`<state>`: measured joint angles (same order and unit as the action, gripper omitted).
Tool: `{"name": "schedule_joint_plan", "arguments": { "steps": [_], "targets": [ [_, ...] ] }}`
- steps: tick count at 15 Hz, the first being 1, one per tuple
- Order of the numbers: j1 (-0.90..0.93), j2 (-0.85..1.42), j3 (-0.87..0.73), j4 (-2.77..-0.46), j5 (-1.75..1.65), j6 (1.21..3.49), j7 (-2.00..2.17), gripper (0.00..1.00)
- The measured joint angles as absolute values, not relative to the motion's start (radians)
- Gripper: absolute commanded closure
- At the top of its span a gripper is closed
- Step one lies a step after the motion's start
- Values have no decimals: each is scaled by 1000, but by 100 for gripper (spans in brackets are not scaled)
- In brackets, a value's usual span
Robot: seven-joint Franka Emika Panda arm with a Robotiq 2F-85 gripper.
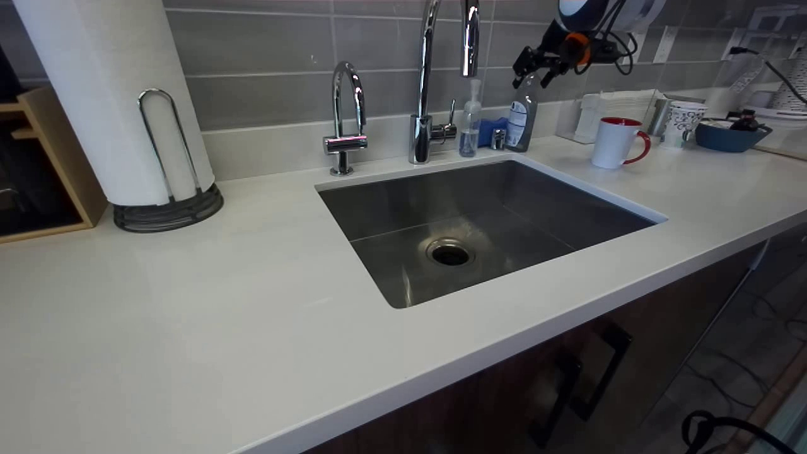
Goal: Move the dishwashing liquid to the right.
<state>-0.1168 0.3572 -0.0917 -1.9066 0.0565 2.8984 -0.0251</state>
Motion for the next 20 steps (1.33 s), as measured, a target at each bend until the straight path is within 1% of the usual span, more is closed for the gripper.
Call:
{"name": "schedule_joint_plan", "arguments": {
  "steps": [2,3,4,5,6,7,13,20],
  "targets": [
    [-117,376,-89,-1891,57,2910,-25,45],
    [-117,383,-88,-1883,57,2913,-25,46],
    [-117,388,-87,-1877,57,2916,-25,52],
    [-117,390,-87,-1874,56,2917,-25,55],
    [-116,391,-87,-1873,56,2917,-25,67],
    [-116,391,-86,-1873,55,2917,-25,70],
    [-108,387,-109,-1873,43,2920,-11,70],
    [-42,354,-268,-1878,16,2952,113,70]
  ]
}}
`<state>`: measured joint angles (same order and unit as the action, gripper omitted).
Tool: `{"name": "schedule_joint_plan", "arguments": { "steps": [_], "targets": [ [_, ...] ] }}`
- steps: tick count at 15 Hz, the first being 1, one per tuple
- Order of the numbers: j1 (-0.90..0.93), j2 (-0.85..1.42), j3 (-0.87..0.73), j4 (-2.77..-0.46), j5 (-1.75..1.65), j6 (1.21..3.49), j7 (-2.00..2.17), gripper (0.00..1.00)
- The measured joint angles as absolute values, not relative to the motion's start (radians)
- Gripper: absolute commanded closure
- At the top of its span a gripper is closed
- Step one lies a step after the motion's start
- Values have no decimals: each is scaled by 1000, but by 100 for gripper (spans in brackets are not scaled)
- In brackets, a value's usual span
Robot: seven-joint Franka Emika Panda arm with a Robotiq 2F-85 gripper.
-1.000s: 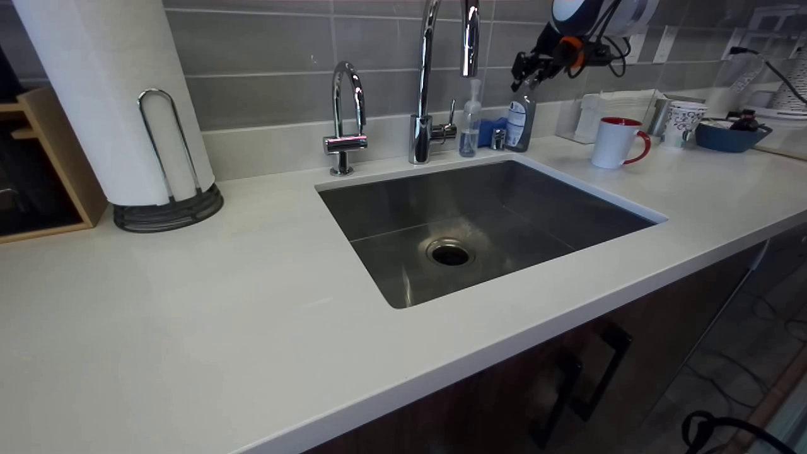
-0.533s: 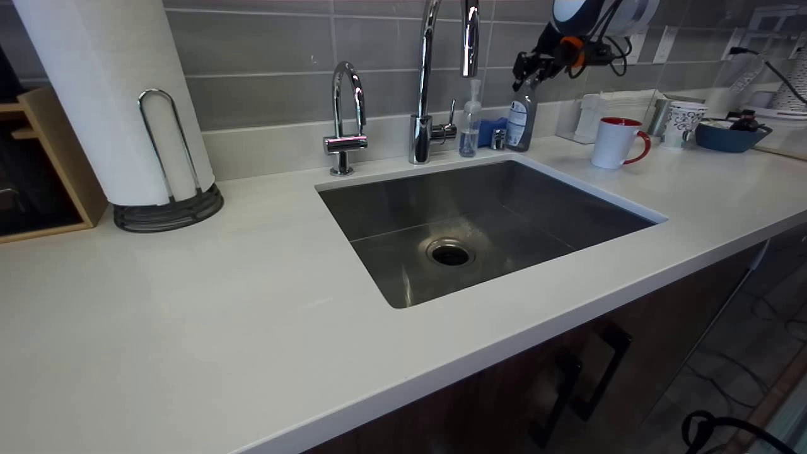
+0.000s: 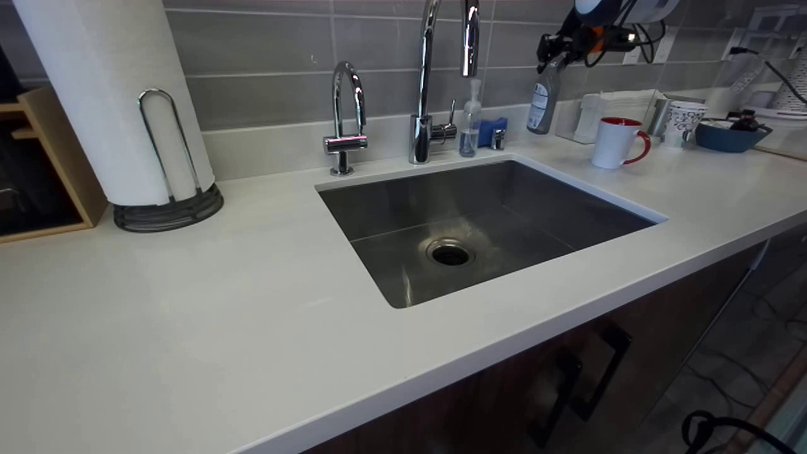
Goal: Move the dishwashing liquid to the right.
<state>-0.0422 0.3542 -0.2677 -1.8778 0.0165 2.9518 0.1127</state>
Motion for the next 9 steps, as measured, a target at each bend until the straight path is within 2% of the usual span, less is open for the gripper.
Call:
{"name": "schedule_joint_plan", "arguments": {
  "steps": [5,9],
  "targets": [
    [-34,353,-356,-1883,9,2952,155,70],
    [-102,356,-290,-1882,12,2952,143,70]
  ]
}}
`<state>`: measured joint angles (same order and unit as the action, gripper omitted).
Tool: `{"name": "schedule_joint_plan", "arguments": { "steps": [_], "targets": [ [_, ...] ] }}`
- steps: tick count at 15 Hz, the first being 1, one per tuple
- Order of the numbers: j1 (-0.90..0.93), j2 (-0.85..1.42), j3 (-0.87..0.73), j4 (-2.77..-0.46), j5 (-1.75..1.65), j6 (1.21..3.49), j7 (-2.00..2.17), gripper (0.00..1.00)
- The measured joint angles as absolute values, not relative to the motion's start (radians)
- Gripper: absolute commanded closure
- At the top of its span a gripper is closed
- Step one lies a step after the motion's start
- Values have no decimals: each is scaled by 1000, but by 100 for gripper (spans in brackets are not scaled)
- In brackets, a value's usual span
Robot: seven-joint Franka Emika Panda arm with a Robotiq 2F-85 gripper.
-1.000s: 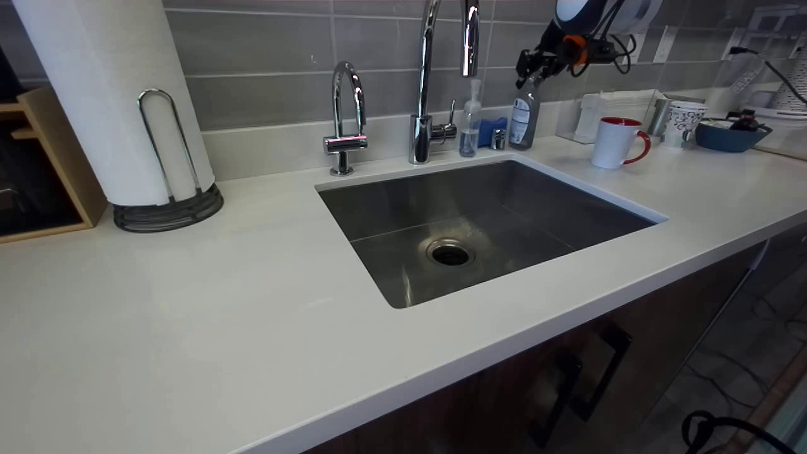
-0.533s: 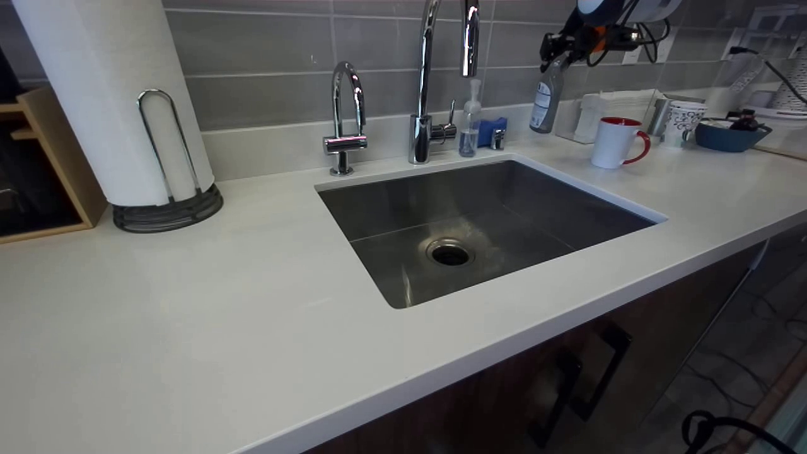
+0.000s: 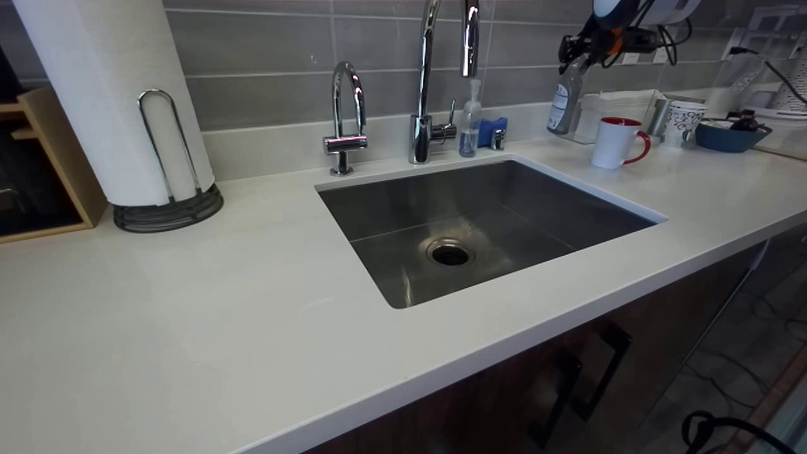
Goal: Move the dishwashing liquid to the right.
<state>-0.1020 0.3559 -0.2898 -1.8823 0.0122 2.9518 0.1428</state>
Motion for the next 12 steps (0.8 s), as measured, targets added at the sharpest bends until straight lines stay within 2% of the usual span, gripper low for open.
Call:
{"name": "schedule_joint_plan", "arguments": {
  "steps": [12],
  "targets": [
    [-268,394,-139,-1851,59,2952,11,70]
  ]
}}
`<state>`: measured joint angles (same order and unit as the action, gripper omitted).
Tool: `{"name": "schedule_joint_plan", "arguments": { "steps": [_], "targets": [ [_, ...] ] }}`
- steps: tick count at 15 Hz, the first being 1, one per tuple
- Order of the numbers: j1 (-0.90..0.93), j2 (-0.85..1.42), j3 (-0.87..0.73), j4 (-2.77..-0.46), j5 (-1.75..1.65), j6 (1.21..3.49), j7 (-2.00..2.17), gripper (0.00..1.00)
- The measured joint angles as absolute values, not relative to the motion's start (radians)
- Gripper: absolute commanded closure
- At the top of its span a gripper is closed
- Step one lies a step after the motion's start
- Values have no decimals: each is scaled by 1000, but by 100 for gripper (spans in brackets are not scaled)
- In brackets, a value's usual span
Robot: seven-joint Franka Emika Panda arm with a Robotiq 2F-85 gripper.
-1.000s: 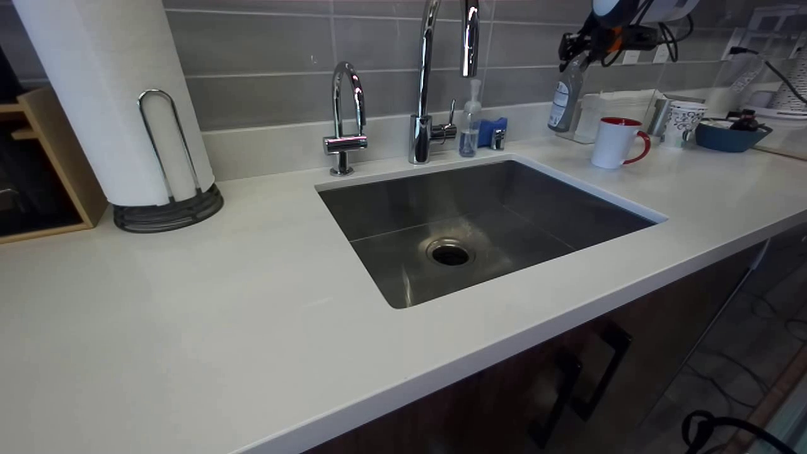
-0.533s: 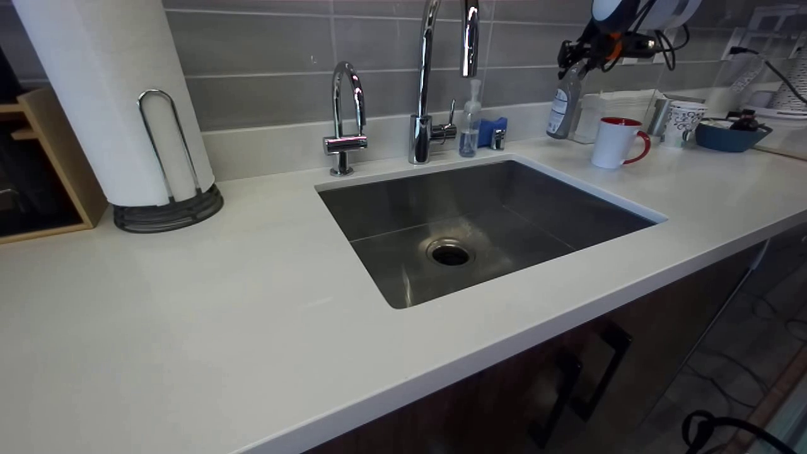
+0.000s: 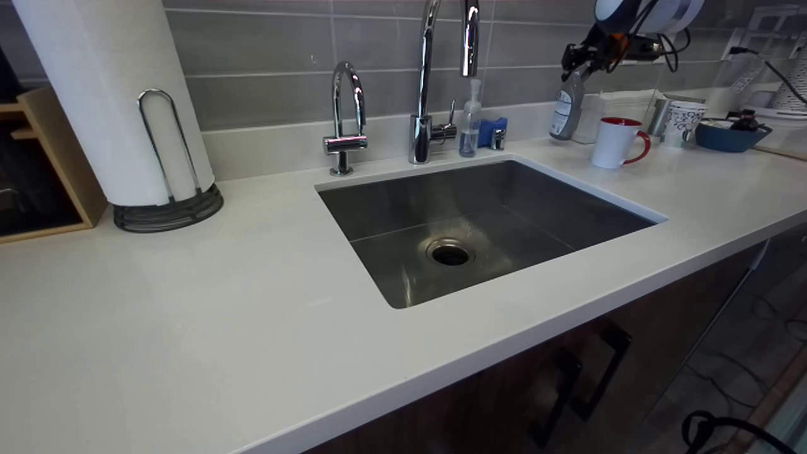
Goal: Move the dishwashing liquid to the right.
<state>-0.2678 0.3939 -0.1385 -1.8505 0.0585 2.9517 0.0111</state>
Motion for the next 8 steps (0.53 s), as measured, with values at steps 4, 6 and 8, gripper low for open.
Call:
{"name": "schedule_joint_plan", "arguments": {
  "steps": [4,6,8],
  "targets": [
    [-340,425,-65,-1808,87,2948,-50,70],
    [-365,444,-50,-1788,87,2946,-62,70],
    [-402,461,-17,-1769,97,2941,-84,70]
  ]
}}
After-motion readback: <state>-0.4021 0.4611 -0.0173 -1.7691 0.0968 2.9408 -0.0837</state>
